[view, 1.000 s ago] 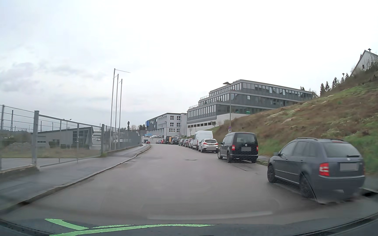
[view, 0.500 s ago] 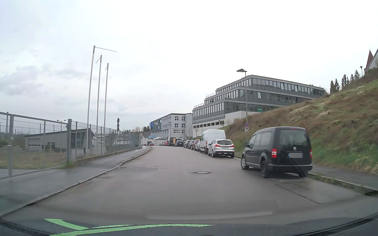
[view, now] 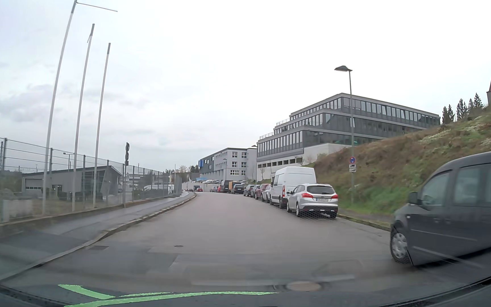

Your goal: Follow the waypoints while adhering to traffic rules and regulations

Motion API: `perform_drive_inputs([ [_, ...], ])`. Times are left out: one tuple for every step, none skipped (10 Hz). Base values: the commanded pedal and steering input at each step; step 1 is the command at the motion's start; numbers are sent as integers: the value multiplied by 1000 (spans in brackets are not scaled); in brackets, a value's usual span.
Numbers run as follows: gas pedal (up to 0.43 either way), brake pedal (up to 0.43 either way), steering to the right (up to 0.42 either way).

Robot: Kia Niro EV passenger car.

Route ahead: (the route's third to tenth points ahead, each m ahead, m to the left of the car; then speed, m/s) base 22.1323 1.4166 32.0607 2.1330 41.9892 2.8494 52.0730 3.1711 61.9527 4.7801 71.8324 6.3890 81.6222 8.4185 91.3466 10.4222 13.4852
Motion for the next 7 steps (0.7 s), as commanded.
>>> perform_drive_inputs([
  [130,0,-12],
  [130,0,-12],
  [130,0,-11],
  [138,0,-11],
  [138,0,-12],
  [138,0,-11],
  [138,0,-12],
])
